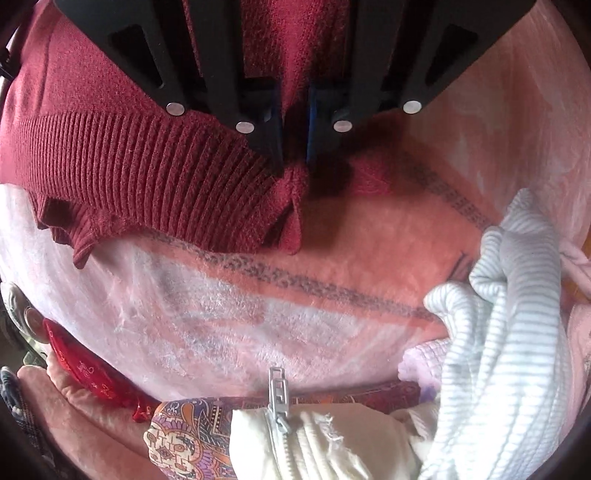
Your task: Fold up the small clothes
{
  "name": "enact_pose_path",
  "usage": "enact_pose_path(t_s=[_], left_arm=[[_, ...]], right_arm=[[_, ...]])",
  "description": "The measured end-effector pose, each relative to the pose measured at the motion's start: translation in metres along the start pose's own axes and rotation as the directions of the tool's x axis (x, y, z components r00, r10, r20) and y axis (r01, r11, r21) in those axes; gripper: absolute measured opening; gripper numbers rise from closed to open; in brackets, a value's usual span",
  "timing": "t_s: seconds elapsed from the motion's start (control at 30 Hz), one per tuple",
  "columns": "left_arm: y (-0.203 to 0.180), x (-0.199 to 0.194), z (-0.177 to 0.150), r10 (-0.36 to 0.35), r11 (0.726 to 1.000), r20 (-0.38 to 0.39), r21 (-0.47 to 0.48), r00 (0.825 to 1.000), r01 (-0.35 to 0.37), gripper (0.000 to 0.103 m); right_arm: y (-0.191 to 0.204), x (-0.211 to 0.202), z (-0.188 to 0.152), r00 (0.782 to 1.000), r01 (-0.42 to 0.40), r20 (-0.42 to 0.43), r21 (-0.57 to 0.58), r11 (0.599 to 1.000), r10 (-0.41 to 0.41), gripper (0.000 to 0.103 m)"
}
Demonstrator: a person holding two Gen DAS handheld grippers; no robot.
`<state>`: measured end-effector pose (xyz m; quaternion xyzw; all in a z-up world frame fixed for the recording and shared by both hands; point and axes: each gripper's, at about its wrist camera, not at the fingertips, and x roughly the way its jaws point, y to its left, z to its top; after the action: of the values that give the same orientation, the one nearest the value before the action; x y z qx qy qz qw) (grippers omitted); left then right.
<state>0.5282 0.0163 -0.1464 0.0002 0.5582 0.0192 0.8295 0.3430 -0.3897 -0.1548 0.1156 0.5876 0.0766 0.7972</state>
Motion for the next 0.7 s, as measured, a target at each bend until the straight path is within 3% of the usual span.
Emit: enact_pose_path(t_s=[0.07, 0.17, 0.37, 0.6, 0.67, 0.7], left_arm=[[0.004, -0.017, -0.003, -0.021, 1.0, 0.002, 0.012, 1.0, 0.021, 0.042], [0.018, -0.055, -0.019, -0.042, 0.998, 0.059, 0.039, 0.997, 0.039, 0.072], [0.052, -0.1, -0.102, -0.131, 0.986, 0.04, 0.105, 0.991, 0.126, 0.074], [0.056, -0.082, -0.162, -0.21, 0.971, -0.023, 0.11, 0.977, 0.212, 0.071], [0.058, -0.074, -0.169, -0.256, 0.962, -0.053, 0.081, 0.965, 0.259, 0.047], [0.059, -0.07, -0.169, -0.282, 0.956, -0.076, 0.062, 0.956, 0.287, 0.041]], right_arm=[[0.002, -0.003, -0.001, 1.0, 0.005, 0.004, -0.007, 1.0, -0.005, 0.018], [0.007, -0.019, -0.011, 0.999, -0.007, 0.034, -0.017, 1.0, 0.007, 0.031], [0.0, -0.056, -0.057, 0.996, 0.026, 0.087, -0.021, 0.999, -0.024, 0.045], [-0.021, -0.053, -0.097, 0.998, 0.068, 0.016, 0.021, 0.997, -0.068, 0.05], [-0.023, -0.048, -0.102, 0.998, 0.055, -0.001, 0.039, 0.998, -0.055, 0.05], [-0.024, -0.045, -0.104, 0.998, 0.057, -0.008, 0.041, 0.998, -0.057, 0.05]])
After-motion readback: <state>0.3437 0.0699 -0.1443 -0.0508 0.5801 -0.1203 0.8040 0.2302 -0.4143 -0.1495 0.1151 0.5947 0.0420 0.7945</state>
